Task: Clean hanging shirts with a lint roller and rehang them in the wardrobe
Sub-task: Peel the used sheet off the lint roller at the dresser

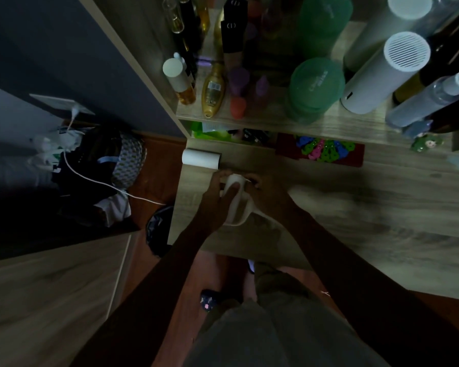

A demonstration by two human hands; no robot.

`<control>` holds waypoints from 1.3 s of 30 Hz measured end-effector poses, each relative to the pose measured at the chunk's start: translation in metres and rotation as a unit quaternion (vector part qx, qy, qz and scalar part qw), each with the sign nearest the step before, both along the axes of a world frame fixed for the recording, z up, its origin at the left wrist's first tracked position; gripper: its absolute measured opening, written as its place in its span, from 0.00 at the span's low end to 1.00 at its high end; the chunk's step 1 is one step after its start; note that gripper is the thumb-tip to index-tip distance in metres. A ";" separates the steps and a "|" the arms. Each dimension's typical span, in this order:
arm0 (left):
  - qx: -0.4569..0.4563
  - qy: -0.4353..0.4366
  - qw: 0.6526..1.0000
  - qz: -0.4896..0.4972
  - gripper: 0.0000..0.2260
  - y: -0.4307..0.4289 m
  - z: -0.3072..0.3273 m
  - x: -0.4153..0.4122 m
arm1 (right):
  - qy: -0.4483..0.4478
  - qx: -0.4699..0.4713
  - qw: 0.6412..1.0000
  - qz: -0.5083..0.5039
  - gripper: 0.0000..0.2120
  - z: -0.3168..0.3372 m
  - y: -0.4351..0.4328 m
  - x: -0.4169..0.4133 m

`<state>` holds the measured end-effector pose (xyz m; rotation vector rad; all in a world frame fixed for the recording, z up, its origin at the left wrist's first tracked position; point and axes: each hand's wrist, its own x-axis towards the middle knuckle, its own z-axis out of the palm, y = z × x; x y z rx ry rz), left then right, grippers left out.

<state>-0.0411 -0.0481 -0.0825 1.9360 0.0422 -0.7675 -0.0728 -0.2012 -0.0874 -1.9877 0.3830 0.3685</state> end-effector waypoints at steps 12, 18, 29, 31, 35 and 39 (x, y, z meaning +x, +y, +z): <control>0.003 0.029 1.000 0.005 0.19 0.007 0.013 0.000 | 0.011 -0.098 0.995 0.000 0.15 0.007 0.006 -0.012; 0.013 0.063 0.998 -0.006 0.19 0.008 0.016 0.003 | 0.007 -0.075 0.997 -0.003 0.12 0.019 0.012 -0.014; 0.058 0.033 0.996 0.054 0.11 0.001 0.018 -0.006 | 0.000 -0.051 0.999 0.013 0.09 -0.014 0.009 -0.019; 0.052 0.036 0.996 0.069 0.12 0.001 0.016 -0.009 | 0.063 -0.019 0.998 -0.008 0.04 -0.003 0.006 -0.020; 0.056 0.033 0.996 0.054 0.14 -0.004 0.015 -0.009 | 0.079 -0.059 0.994 -0.043 0.17 0.009 0.011 -0.019; 0.069 0.021 0.997 0.034 0.15 -0.011 0.010 -0.008 | 0.083 -0.062 0.994 -0.046 0.16 0.007 0.009 -0.023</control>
